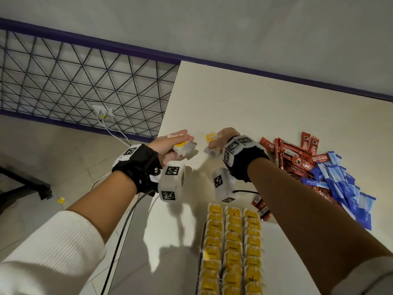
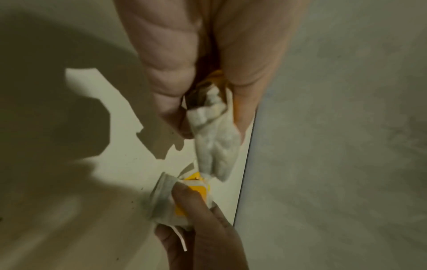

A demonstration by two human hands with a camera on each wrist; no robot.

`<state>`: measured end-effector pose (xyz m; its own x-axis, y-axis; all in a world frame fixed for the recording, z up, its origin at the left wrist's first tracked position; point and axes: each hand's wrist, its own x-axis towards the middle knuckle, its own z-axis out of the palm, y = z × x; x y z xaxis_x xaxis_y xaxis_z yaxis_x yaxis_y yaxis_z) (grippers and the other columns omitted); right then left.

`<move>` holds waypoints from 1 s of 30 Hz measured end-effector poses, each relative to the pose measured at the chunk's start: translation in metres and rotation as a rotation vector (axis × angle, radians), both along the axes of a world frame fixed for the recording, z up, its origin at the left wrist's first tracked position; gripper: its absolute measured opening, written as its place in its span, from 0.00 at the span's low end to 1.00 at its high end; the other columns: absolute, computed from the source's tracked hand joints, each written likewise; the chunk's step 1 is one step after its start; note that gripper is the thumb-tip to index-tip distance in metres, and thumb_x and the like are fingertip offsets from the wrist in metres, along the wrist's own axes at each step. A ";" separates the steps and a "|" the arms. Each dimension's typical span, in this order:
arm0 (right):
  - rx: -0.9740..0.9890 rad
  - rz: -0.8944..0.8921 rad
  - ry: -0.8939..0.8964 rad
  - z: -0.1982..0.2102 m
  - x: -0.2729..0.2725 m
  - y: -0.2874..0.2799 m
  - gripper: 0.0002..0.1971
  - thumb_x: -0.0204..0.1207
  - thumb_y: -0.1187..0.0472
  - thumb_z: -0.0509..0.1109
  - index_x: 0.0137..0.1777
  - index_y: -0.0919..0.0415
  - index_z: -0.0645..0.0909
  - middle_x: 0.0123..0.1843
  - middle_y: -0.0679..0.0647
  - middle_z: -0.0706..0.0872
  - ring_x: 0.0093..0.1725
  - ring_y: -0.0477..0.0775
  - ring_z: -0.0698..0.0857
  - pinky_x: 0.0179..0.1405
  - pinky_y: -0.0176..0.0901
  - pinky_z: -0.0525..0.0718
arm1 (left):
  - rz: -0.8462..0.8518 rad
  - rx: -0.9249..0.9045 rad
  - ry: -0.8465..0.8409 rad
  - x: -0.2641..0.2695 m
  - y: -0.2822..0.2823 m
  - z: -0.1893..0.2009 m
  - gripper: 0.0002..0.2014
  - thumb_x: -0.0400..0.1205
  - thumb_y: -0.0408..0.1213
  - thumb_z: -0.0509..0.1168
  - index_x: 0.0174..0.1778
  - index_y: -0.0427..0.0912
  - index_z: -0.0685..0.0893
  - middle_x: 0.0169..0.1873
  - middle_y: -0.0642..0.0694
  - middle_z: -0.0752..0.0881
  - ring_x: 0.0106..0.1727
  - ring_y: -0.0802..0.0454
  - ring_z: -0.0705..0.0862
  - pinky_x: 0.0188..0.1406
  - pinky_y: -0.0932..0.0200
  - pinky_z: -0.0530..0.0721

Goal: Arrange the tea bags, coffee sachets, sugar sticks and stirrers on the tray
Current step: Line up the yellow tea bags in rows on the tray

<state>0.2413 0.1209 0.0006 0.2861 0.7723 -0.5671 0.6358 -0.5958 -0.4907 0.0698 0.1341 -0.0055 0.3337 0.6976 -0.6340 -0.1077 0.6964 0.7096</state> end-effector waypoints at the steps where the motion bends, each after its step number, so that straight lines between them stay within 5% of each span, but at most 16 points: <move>1: 0.003 0.002 0.076 0.000 -0.001 -0.001 0.10 0.70 0.59 0.76 0.41 0.55 0.75 0.51 0.56 0.77 0.62 0.62 0.81 0.61 0.51 0.81 | 0.012 -0.008 -0.004 -0.002 -0.003 0.000 0.18 0.84 0.31 0.59 0.72 0.39 0.71 0.23 0.55 0.88 0.20 0.63 0.84 0.14 0.70 0.78; 5: 0.007 -0.044 0.434 0.019 -0.011 -0.030 0.12 0.71 0.70 0.73 0.35 0.59 0.73 0.36 0.55 0.78 0.35 0.53 0.80 0.35 0.41 0.82 | 0.086 -0.104 -0.027 -0.009 -0.028 -0.006 0.13 0.85 0.34 0.58 0.66 0.40 0.74 0.26 0.47 0.86 0.24 0.54 0.86 0.19 0.64 0.83; 7: 0.027 -0.023 0.573 0.031 -0.016 -0.054 0.10 0.72 0.73 0.72 0.38 0.61 0.75 0.36 0.55 0.79 0.35 0.50 0.80 0.30 0.36 0.83 | -0.004 -0.143 -0.005 -0.012 -0.048 -0.005 0.09 0.86 0.38 0.57 0.45 0.41 0.80 0.33 0.41 0.80 0.30 0.47 0.83 0.23 0.61 0.84; 9: 0.025 0.033 0.652 0.042 -0.023 -0.077 0.09 0.71 0.74 0.72 0.40 0.61 0.76 0.37 0.55 0.80 0.36 0.50 0.81 0.31 0.34 0.83 | -0.099 -0.199 -0.032 -0.013 -0.066 -0.001 0.19 0.85 0.45 0.55 0.32 0.40 0.80 0.34 0.38 0.77 0.30 0.45 0.80 0.28 0.59 0.81; 12: 0.009 0.133 0.618 0.052 -0.036 -0.110 0.09 0.70 0.70 0.75 0.40 0.59 0.77 0.38 0.54 0.82 0.38 0.50 0.82 0.37 0.35 0.84 | -0.156 -0.238 -0.066 -0.018 -0.098 0.017 0.26 0.82 0.56 0.56 0.35 0.38 0.87 0.29 0.40 0.87 0.25 0.46 0.86 0.26 0.60 0.84; 16: 0.065 0.242 0.462 0.060 -0.049 -0.147 0.11 0.68 0.63 0.78 0.46 0.59 0.79 0.36 0.50 0.81 0.34 0.47 0.80 0.38 0.34 0.79 | -0.248 -0.222 -0.199 -0.019 -0.136 0.037 0.29 0.75 0.65 0.58 0.36 0.41 0.91 0.36 0.40 0.86 0.33 0.42 0.85 0.43 0.52 0.82; 19: 0.215 0.353 0.183 0.061 -0.055 -0.170 0.20 0.67 0.57 0.79 0.56 0.59 0.79 0.39 0.48 0.75 0.40 0.48 0.75 0.36 0.36 0.71 | -0.238 -0.160 -0.212 -0.017 -0.160 0.043 0.20 0.70 0.57 0.64 0.38 0.44 0.90 0.35 0.42 0.86 0.30 0.41 0.85 0.39 0.52 0.85; 22: 0.341 0.293 0.118 0.058 -0.054 -0.190 0.30 0.63 0.54 0.81 0.63 0.59 0.74 0.53 0.52 0.68 0.51 0.50 0.74 0.50 0.41 0.75 | -0.188 -0.113 -0.281 -0.020 -0.179 0.041 0.15 0.67 0.44 0.66 0.48 0.44 0.85 0.36 0.41 0.86 0.29 0.41 0.85 0.32 0.54 0.88; 24: 0.379 0.223 0.103 0.059 -0.051 -0.204 0.30 0.62 0.53 0.81 0.60 0.58 0.72 0.54 0.51 0.66 0.51 0.50 0.74 0.53 0.45 0.76 | -0.160 -0.099 -0.315 -0.021 -0.189 0.039 0.13 0.70 0.38 0.63 0.50 0.45 0.83 0.38 0.40 0.86 0.28 0.42 0.85 0.31 0.56 0.87; 28: 0.402 0.108 0.222 0.055 -0.043 -0.230 0.20 0.63 0.53 0.81 0.42 0.55 0.71 0.39 0.47 0.73 0.38 0.47 0.74 0.34 0.34 0.71 | -0.124 -0.027 -0.266 -0.016 -0.206 0.036 0.11 0.83 0.33 0.55 0.51 0.48 0.82 0.38 0.43 0.87 0.27 0.48 0.86 0.27 0.58 0.87; 30: 0.412 0.050 0.288 0.050 -0.038 -0.240 0.18 0.63 0.54 0.81 0.35 0.52 0.71 0.33 0.44 0.74 0.33 0.44 0.73 0.32 0.32 0.70 | -0.124 0.004 -0.238 -0.012 -0.215 0.038 0.09 0.84 0.34 0.56 0.51 0.50 0.81 0.40 0.43 0.86 0.27 0.51 0.86 0.25 0.59 0.86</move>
<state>0.2030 -0.1196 0.0508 0.1201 0.9574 -0.2625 0.4624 -0.2879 -0.8386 0.0580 -0.0807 0.0327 0.5559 0.6443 -0.5252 -0.1859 0.7122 0.6770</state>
